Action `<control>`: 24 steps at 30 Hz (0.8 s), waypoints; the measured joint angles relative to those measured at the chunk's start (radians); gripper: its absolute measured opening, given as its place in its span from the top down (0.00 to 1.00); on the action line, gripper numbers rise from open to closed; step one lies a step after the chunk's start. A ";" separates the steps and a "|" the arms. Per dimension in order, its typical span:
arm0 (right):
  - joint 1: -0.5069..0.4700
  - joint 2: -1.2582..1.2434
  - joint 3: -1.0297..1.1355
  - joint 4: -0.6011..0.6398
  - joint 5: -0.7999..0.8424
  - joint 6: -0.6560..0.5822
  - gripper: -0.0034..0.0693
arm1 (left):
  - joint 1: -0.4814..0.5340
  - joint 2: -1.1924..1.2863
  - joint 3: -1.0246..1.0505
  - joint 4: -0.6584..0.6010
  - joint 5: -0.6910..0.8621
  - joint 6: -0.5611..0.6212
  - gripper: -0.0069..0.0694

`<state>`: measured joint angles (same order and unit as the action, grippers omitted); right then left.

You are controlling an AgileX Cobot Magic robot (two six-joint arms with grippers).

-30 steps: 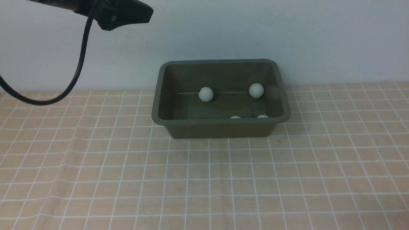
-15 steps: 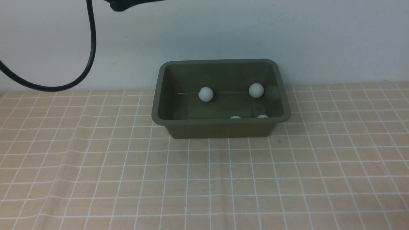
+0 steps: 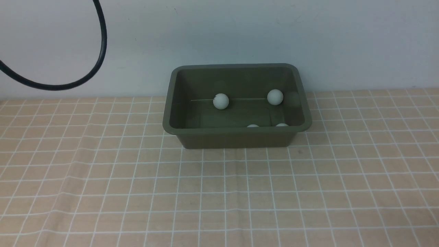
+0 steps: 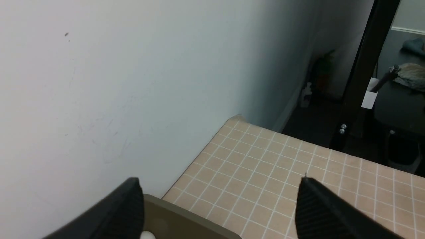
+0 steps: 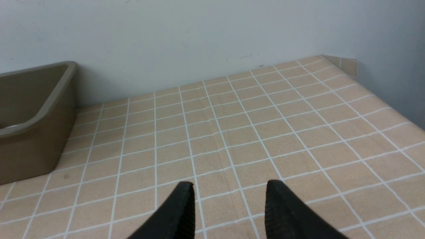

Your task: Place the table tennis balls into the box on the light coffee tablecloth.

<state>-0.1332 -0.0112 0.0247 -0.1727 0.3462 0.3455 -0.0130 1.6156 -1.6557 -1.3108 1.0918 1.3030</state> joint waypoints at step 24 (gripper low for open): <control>-0.001 0.000 0.000 0.000 0.000 0.000 0.58 | 0.325 -0.513 0.017 0.681 0.037 -0.699 0.19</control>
<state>-0.1343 -0.0112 0.0247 -0.1727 0.3462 0.3455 0.3124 1.1029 -1.6390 -0.6303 1.1289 0.6037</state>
